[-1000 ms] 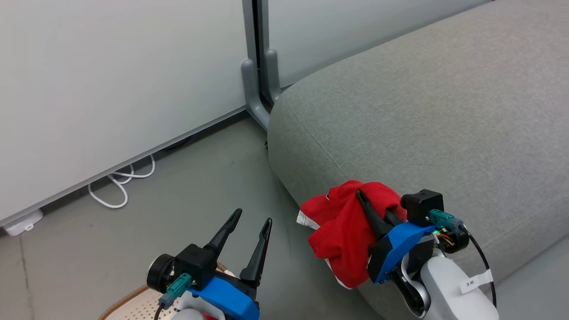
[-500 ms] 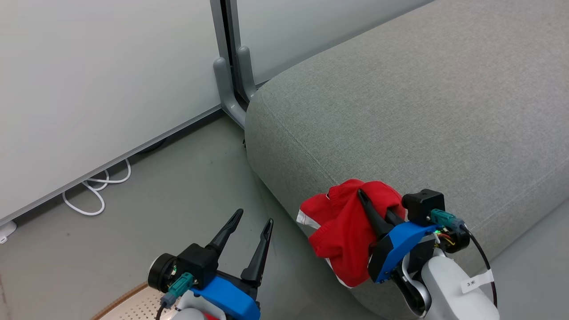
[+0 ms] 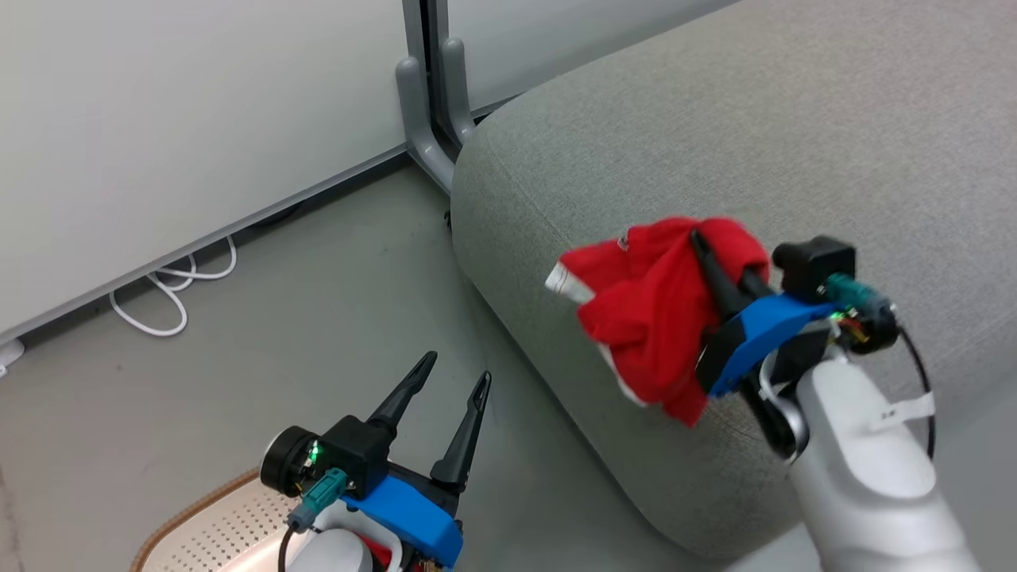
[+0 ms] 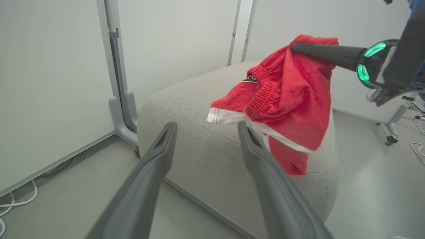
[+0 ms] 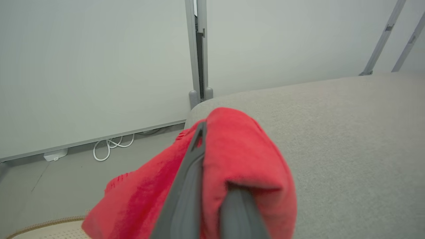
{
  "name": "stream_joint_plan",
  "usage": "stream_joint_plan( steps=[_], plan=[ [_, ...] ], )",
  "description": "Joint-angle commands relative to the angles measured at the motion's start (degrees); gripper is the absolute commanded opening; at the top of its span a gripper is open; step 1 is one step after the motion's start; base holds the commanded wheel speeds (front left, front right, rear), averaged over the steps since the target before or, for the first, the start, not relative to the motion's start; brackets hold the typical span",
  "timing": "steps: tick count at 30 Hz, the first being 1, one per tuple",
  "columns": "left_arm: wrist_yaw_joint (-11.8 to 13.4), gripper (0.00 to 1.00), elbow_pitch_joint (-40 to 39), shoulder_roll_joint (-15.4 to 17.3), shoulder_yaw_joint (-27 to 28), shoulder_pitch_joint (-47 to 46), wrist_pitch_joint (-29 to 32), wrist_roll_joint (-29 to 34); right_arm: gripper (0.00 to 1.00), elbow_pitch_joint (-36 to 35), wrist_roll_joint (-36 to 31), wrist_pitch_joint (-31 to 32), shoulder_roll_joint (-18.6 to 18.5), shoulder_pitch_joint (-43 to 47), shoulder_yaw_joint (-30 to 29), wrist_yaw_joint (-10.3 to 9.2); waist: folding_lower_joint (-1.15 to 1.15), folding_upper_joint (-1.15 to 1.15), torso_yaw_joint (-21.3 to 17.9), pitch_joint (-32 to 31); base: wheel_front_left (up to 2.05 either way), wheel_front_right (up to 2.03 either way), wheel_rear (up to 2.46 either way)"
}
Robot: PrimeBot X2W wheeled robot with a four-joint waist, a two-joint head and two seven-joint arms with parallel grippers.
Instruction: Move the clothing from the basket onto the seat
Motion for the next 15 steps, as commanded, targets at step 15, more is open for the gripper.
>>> stream_joint_plan(
  steps=[15],
  plan=[
    [-0.11, 1.00, -3.70, 3.93, -3.18, -9.27, -0.16, 2.04, 0.00, -3.42, -4.69, 3.00, -12.68, -17.85, -23.59, 0.01, 0.00, 0.00, 9.49, 16.08, 0.00, 0.00, 0.00]
  ],
)
